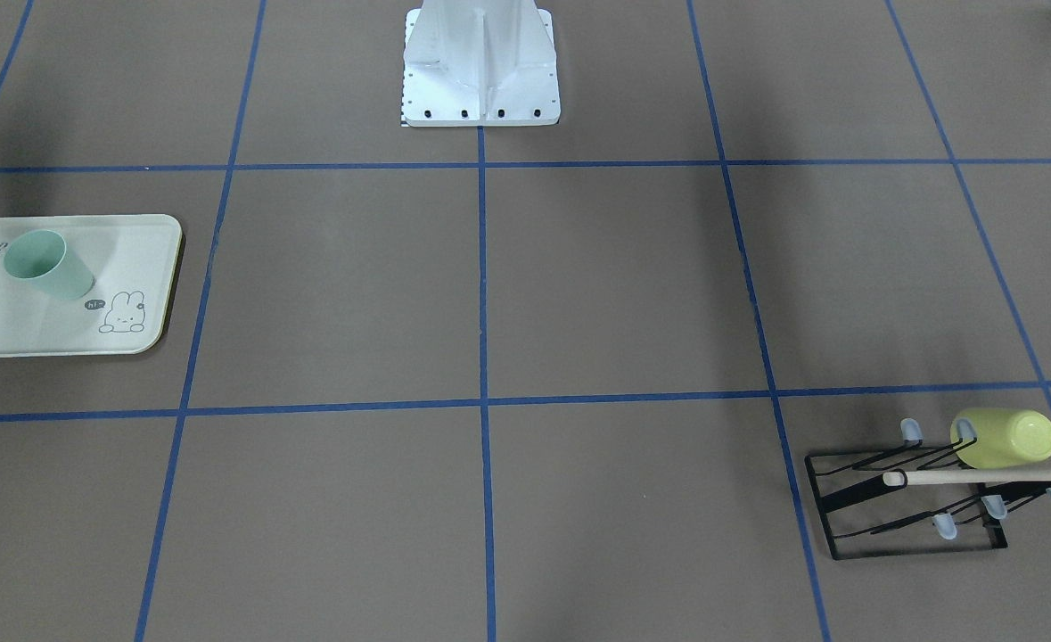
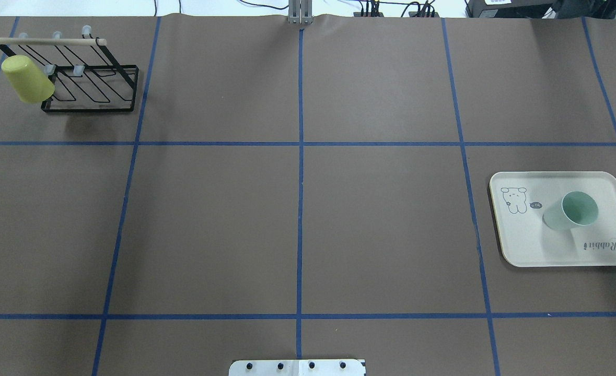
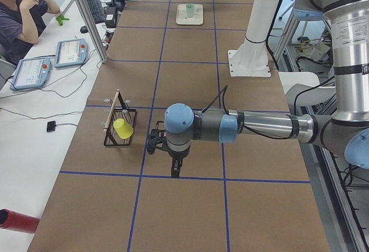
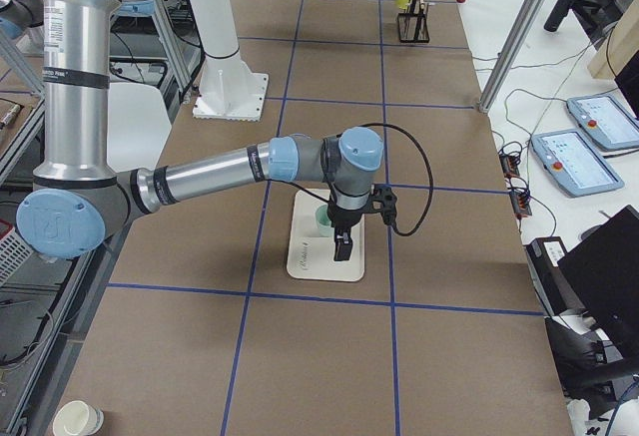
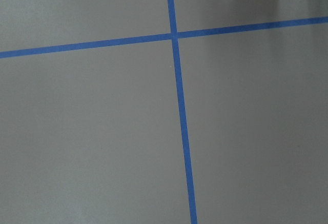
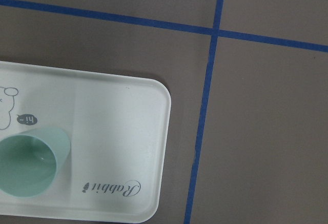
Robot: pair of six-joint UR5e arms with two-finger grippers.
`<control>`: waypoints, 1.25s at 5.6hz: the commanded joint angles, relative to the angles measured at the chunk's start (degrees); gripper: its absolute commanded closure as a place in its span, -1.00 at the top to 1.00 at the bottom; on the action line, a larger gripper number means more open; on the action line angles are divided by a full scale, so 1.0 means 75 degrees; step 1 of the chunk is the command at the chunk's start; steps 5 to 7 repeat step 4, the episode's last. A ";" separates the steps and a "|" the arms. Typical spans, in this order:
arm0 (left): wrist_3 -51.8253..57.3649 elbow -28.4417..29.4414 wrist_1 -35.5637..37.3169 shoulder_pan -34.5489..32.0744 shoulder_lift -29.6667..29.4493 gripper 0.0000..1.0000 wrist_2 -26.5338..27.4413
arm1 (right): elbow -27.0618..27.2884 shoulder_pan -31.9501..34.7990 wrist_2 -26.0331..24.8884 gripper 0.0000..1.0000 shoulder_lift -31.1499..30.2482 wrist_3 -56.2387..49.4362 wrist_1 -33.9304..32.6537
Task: Left arm grabs green cup and hands to right arm on tray
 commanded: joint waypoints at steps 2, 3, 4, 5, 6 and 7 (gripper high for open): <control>0.0000 -0.0008 0.0000 -0.0015 0.0023 1.00 0.0012 | -0.0018 0.0000 0.0000 1.00 0.0010 0.0000 0.0011; 0.0000 0.0003 0.0012 -0.0015 0.0024 1.00 0.0012 | 0.0028 0.0000 0.0012 1.00 0.0011 0.0000 0.0012; 0.0000 0.0096 0.0012 -0.0015 0.0024 1.00 0.0023 | 0.0040 0.0000 0.0012 1.00 0.0011 -0.0012 0.0012; 0.0000 0.0096 0.0012 -0.0015 0.0024 1.00 0.0023 | 0.0040 0.0000 0.0012 1.00 0.0011 -0.0012 0.0012; 0.0000 0.0096 0.0012 -0.0015 0.0024 1.00 0.0023 | 0.0040 0.0000 0.0012 1.00 0.0011 -0.0012 0.0012; 0.0000 0.0096 0.0012 -0.0015 0.0024 1.00 0.0023 | 0.0040 0.0000 0.0012 1.00 0.0011 -0.0012 0.0012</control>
